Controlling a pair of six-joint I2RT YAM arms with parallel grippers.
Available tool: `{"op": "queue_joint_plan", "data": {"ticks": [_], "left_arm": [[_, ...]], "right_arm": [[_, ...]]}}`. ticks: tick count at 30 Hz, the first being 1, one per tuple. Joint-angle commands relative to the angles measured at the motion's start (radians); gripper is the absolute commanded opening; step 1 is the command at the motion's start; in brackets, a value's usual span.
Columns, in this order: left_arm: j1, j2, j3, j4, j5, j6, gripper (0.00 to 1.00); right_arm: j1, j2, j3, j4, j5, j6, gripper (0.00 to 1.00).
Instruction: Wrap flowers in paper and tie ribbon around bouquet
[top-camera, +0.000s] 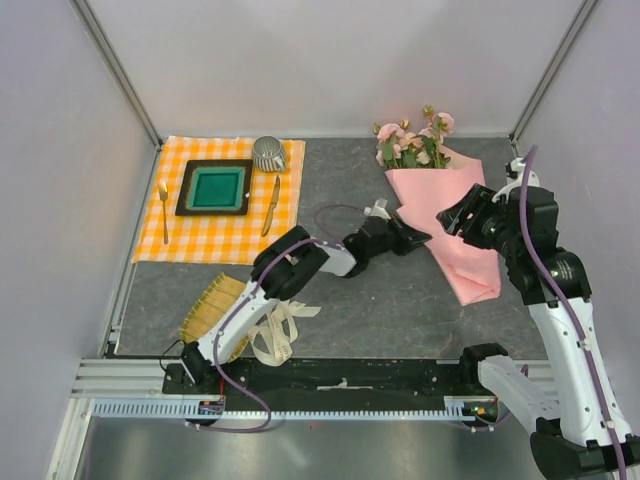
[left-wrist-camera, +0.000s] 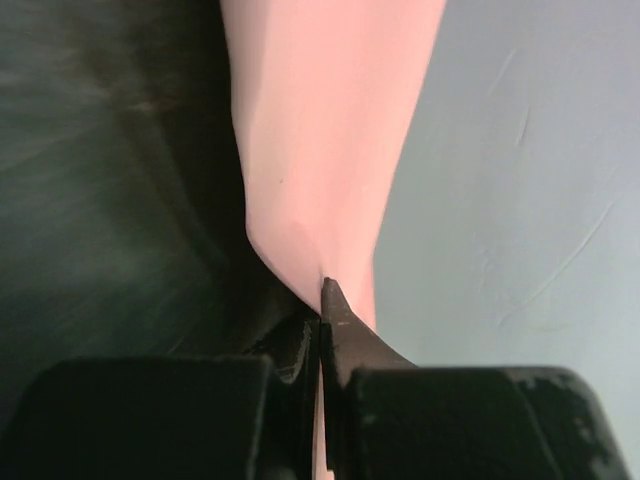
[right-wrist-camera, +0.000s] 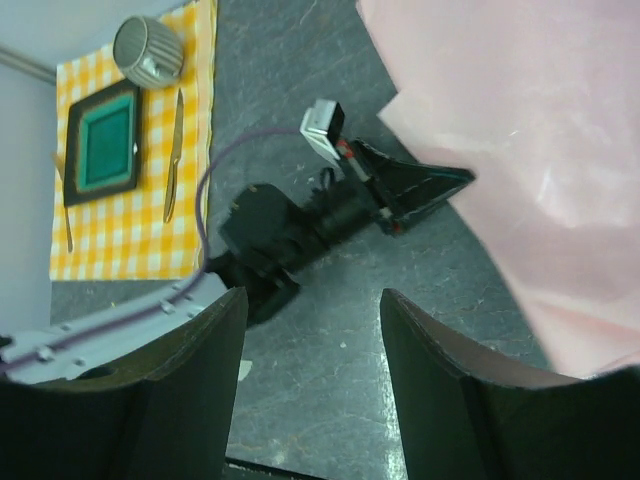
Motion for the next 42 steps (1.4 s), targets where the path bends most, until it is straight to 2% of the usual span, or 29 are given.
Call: {"op": "queue_joint_plan", "data": {"ticks": [1,6,9,11,12,14,15,18,19,20,22,23,24,25,26,27,30,31,32,33,34,35,36,37,38,39,40,41,42], "left_arm": [[-0.098,0.167,0.293,0.049,-0.260,-0.234,0.02],[-0.147,0.351,0.721,-0.183,-0.355,-0.332,0.02],[-0.159,0.467,0.916,-0.279,-0.446,-0.362,0.02],[-0.161,0.520,0.979,-0.328,-0.480,-0.403,0.02],[-0.159,0.526,0.990,-0.333,-0.487,-0.409,0.06],[-0.153,0.518,0.980,-0.325,-0.469,-0.386,0.22],[-0.150,0.509,0.964,-0.328,-0.449,-0.377,0.45],[-0.133,0.426,0.833,-0.232,-0.339,-0.328,0.82],[-0.122,0.391,0.773,-0.198,-0.260,-0.313,0.84],[-0.116,0.339,0.616,-0.127,-0.230,-0.303,0.84],[-0.110,0.154,0.422,-0.045,-0.128,-0.271,0.90],[-0.107,0.086,0.230,-0.008,-0.088,-0.261,0.91],[-0.101,0.022,0.126,0.012,-0.051,-0.256,0.91],[-0.086,-0.123,0.022,0.036,0.023,-0.247,0.91],[-0.078,-0.188,-0.183,0.076,0.063,-0.242,0.92],[-0.070,-0.268,-0.283,0.090,0.104,-0.236,0.92],[-0.020,-0.562,-0.676,0.175,0.262,-0.162,0.91],[0.017,-0.741,-0.764,0.172,0.319,-0.079,0.90],[0.040,-0.835,-0.909,0.143,0.341,-0.025,0.86],[0.063,-0.932,-0.971,-0.021,0.356,0.031,0.84],[0.112,-1.174,-1.025,-0.105,0.356,0.156,0.83],[0.131,-1.297,-1.092,-0.233,0.339,0.231,0.81],[0.143,-1.445,-1.099,-0.391,0.304,0.309,0.81],[0.149,-1.571,-1.093,-0.718,0.192,0.458,0.81],[0.149,-1.819,-1.061,-0.865,0.119,0.517,0.81],[0.149,-1.926,-1.038,-0.993,0.042,0.555,0.81],[0.151,-2.020,-1.012,-1.252,-0.134,0.583,0.81],[0.151,-2.200,-0.960,-1.349,-0.221,0.580,0.80],[0.151,-2.267,-0.935,-1.444,-0.368,0.570,0.78]], "right_arm": [[-0.002,-0.039,0.056,-0.103,0.124,0.047,0.64],[-0.002,-0.068,0.093,-0.138,0.181,0.028,0.64],[-0.003,-0.070,0.102,-0.143,0.189,0.018,0.64],[0.000,-0.071,0.099,-0.149,0.189,0.015,0.64],[-0.002,-0.070,0.091,-0.147,0.189,0.015,0.65],[0.000,-0.068,0.085,-0.147,0.189,0.013,0.65],[0.000,-0.067,0.075,-0.146,0.187,0.012,0.65],[0.000,-0.061,0.044,-0.130,0.175,-0.002,0.65],[-0.002,-0.056,0.036,-0.130,0.176,-0.007,0.65],[-0.002,-0.053,0.027,-0.123,0.176,-0.011,0.65],[0.000,-0.033,-0.008,-0.104,0.143,-0.034,0.66],[-0.002,-0.023,-0.014,-0.097,0.133,-0.044,0.66],[-0.002,0.002,-0.022,-0.092,0.133,-0.054,0.68],[-0.002,0.013,-0.025,-0.086,0.101,-0.071,0.68],[-0.002,0.024,-0.025,-0.069,0.091,-0.079,0.70],[-0.002,0.042,-0.022,-0.060,0.068,-0.090,0.72],[-0.002,0.103,-0.011,-0.046,-0.014,-0.152,0.76],[-0.002,0.120,-0.016,-0.035,-0.047,-0.189,0.77],[0.001,0.148,-0.045,-0.016,-0.067,-0.197,0.77],[0.010,0.155,-0.071,0.013,-0.093,-0.197,0.77],[0.024,0.163,-0.099,0.106,-0.151,-0.174,0.78],[0.053,0.175,-0.164,0.165,-0.160,-0.145,0.80],[0.139,0.188,-0.197,0.225,-0.161,-0.121,0.82],[0.196,0.207,-0.223,0.341,-0.155,-0.096,0.85],[0.255,0.273,-0.253,0.392,-0.134,-0.040,0.86],[0.396,0.315,-0.258,0.441,-0.121,-0.018,0.86],[0.472,0.362,-0.260,0.539,-0.112,0.004,0.87],[0.539,0.470,-0.239,0.572,-0.091,0.040,0.87],[0.673,0.528,-0.217,0.596,-0.074,0.051,0.88]]}}
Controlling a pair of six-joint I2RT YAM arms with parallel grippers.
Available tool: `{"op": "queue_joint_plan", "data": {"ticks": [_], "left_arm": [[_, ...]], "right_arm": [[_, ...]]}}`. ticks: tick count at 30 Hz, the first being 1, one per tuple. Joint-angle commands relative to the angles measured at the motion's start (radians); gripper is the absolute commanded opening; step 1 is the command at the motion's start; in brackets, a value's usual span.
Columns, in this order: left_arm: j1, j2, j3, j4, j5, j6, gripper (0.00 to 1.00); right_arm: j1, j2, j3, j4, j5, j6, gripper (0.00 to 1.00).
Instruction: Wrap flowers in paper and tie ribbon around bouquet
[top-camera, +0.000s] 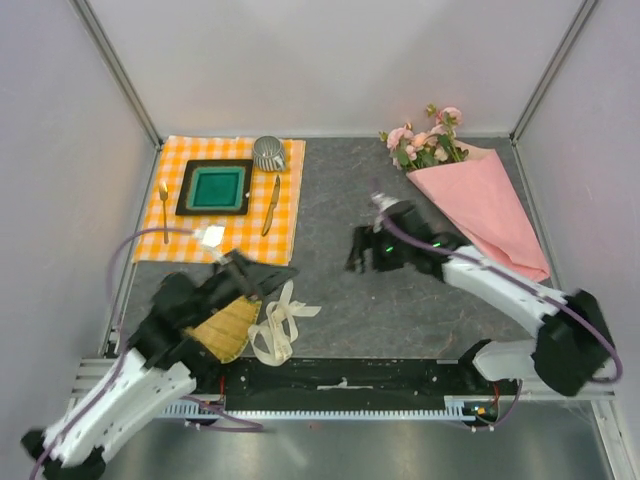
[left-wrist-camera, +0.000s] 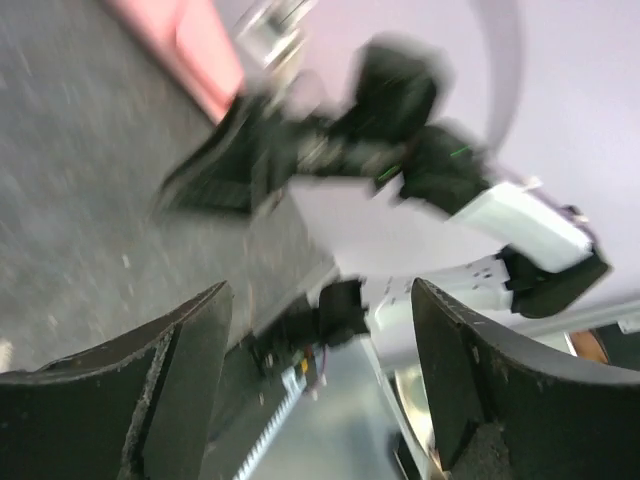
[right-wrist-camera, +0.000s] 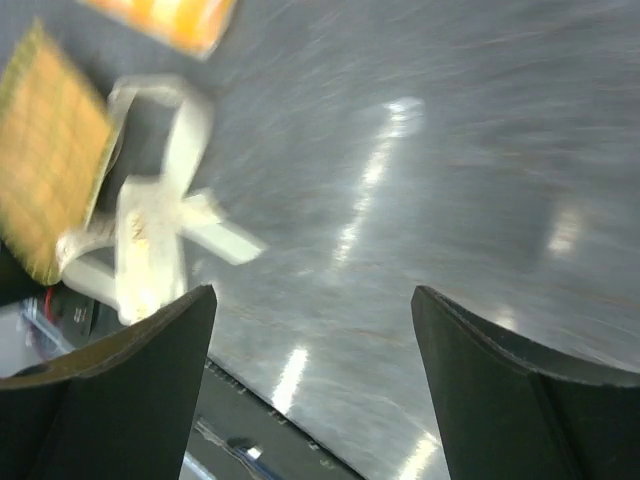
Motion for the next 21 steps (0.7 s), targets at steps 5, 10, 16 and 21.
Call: {"op": "queue_joint_plan", "data": {"ticks": [5,10,16,21], "left_arm": [[-0.002,-0.497,0.181,-0.940,-0.572,0.107,0.66],[-0.002,-0.351,0.240,-0.975,-0.558,0.105,0.66],[-0.002,-0.259,0.259,-0.943,-0.550,0.134,0.70],[0.000,-0.048,0.222,-0.789,-0.433,0.145,0.94]], "right_arm": [[0.567,0.431,0.116,0.374,0.147,0.092,0.86],[0.659,0.594,0.167,0.480,0.146,0.078,0.76],[0.656,0.507,0.137,0.358,0.385,0.118,0.01],[0.563,0.279,0.086,-0.017,0.590,0.196,0.00]]}}
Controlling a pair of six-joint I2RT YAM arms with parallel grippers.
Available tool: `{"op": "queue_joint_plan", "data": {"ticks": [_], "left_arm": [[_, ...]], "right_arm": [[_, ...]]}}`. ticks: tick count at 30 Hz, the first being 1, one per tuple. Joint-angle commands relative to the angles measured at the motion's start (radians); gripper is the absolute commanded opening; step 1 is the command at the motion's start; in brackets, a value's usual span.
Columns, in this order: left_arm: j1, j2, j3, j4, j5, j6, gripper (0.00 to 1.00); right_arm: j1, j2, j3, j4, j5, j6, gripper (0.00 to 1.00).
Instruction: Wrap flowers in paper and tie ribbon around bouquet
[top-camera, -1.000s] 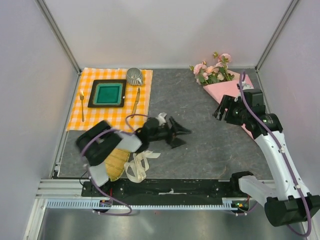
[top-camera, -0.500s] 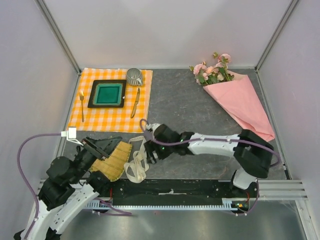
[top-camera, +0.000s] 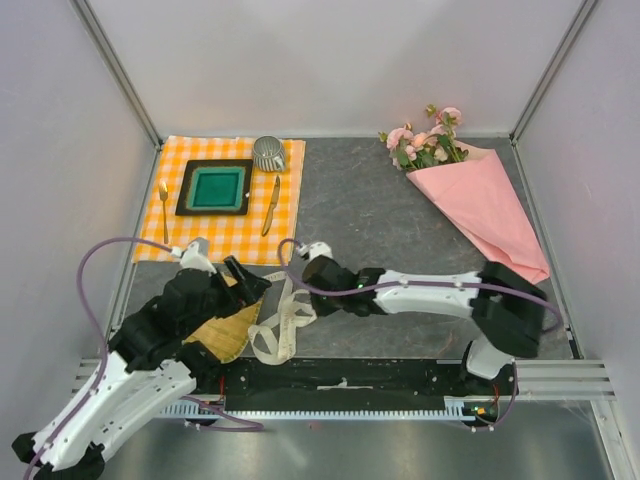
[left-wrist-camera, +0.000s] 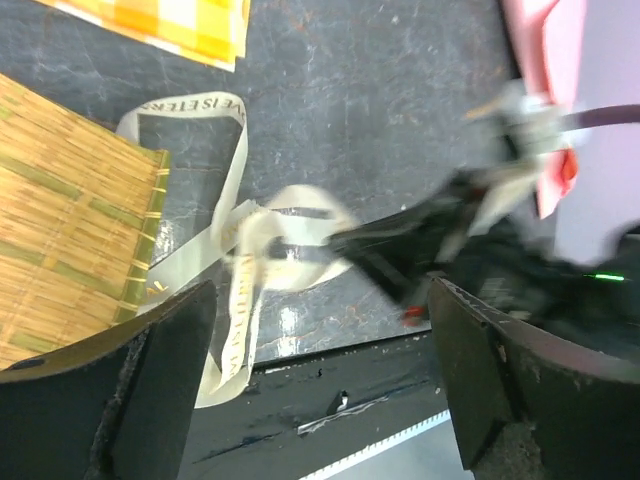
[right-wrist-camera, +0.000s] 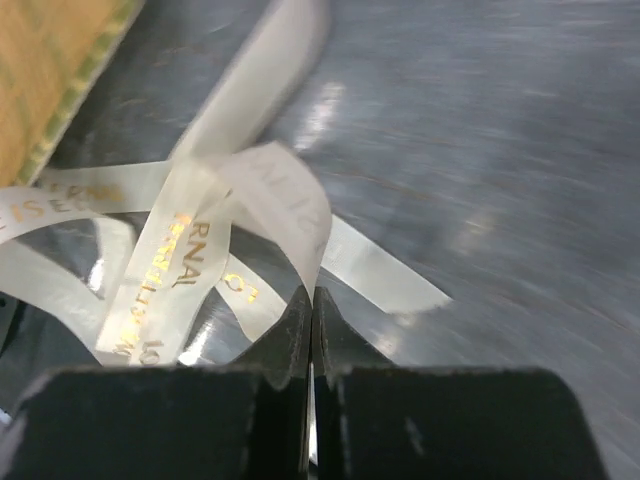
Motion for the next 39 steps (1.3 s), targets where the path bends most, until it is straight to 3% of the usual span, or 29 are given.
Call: {"op": "queue_joint_plan", "data": {"ticks": [1,5,9,12,16,19,20,22,23,24,26,29,33,36,39], "left_arm": [[0.004,0.222,0.008,0.157,0.066,0.037,0.95],[0.042,0.591,0.088,0.330,0.167,0.127,0.96],[0.104,0.881,0.239,0.350,0.291,0.238,0.96],[0.104,1.030,0.261,0.387,0.359,0.293,0.95],[0.102,1.188,0.309,0.424,0.445,0.319,0.92],[0.076,1.147,0.292,0.401,0.354,0.313,0.86],[0.069,1.106,0.224,0.488,0.374,0.325,0.86],[0.059,0.953,0.131,0.644,0.467,0.393,0.88],[0.046,0.920,0.061,0.804,0.571,0.414,0.90],[0.040,0.897,0.047,0.833,0.615,0.430,0.91],[0.023,0.896,0.068,0.832,0.668,0.482,0.91],[-0.005,0.889,0.070,0.804,0.614,0.516,0.86],[-0.007,0.857,0.049,0.904,0.681,0.500,0.87],[-0.007,0.887,0.088,0.829,0.615,0.459,0.94],[-0.005,0.938,0.148,0.630,0.528,0.421,0.92]], "right_arm": [[-0.074,-0.305,-0.047,-0.328,0.290,0.081,0.00],[-0.100,-0.450,-0.044,-0.541,0.428,0.130,0.00],[-0.186,-0.567,-0.013,-0.814,0.635,0.211,0.00],[-0.270,-0.692,-0.056,-0.739,0.580,0.086,0.00],[-0.297,-0.705,-0.064,-0.672,0.506,0.036,0.00],[-0.338,-0.682,-0.053,-0.694,0.525,0.033,0.00],[-0.350,-0.677,-0.052,-0.698,0.522,0.024,0.00],[-0.367,-0.667,-0.036,-0.694,0.505,-0.023,0.00],[-0.367,-0.666,-0.030,-0.671,0.491,-0.051,0.00],[-0.370,-0.666,-0.009,-0.660,0.474,-0.074,0.00],[-0.382,-0.660,0.034,-0.665,0.460,-0.115,0.00],[-0.398,-0.654,0.169,-0.669,0.453,-0.164,0.00],[-0.418,-0.576,0.463,-0.692,0.444,-0.238,0.00],[-0.419,-0.523,0.607,-0.715,0.411,-0.278,0.00],[-0.419,-0.495,0.657,-0.718,0.397,-0.284,0.00]]}}
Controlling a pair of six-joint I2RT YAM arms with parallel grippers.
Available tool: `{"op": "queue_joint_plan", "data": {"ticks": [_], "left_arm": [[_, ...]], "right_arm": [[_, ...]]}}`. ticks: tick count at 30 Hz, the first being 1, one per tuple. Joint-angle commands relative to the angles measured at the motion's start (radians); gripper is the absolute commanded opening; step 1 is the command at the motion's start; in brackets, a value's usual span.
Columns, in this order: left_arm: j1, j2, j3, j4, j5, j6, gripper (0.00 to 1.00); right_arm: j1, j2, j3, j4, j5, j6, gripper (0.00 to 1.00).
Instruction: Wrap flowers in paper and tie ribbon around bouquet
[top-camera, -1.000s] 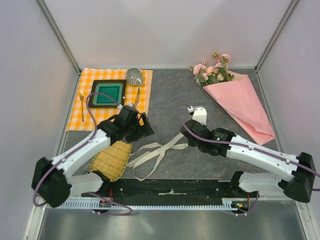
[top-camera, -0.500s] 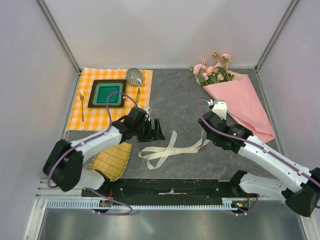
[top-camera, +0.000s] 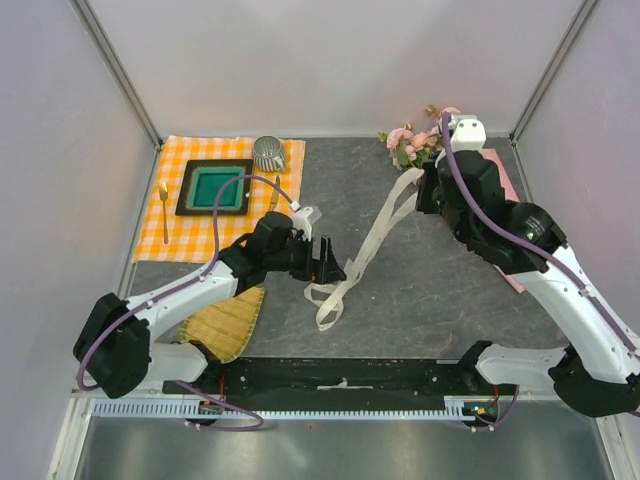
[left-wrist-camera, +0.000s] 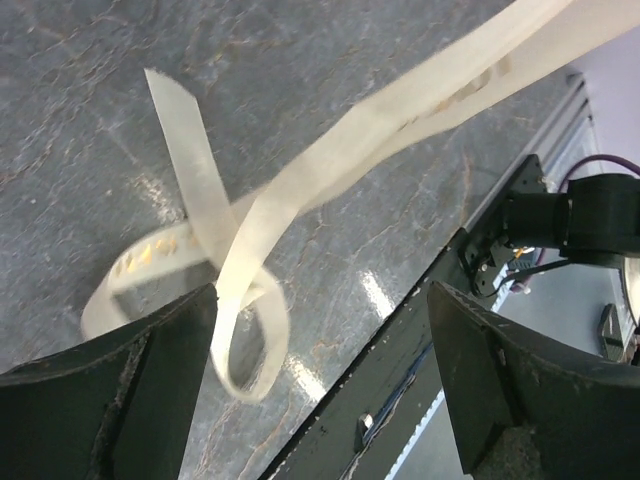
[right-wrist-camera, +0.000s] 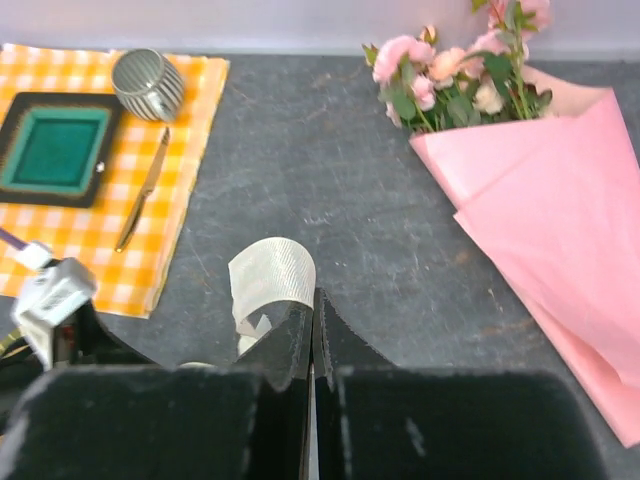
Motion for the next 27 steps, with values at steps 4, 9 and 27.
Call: {"op": "queue_joint_plan", "data": {"ticks": [4,9,27], "left_arm": [[-0.002,-0.014,0.003,-0.138,-0.052,-0.050,0.87],[0.024,-0.070,-0.092,-0.123,-0.066,-0.139,0.81],[0.074,0.313,-0.048,0.018,-0.110,-0.236,0.69]], "right_arm": [[-0.005,0.077,0.051,0.015,-0.112,-0.057,0.00],[-0.039,0.280,0.043,0.136,-0.157,-0.123,0.22],[0.281,0.080,-0.765,0.543,-0.584,0.063,0.89]]}}
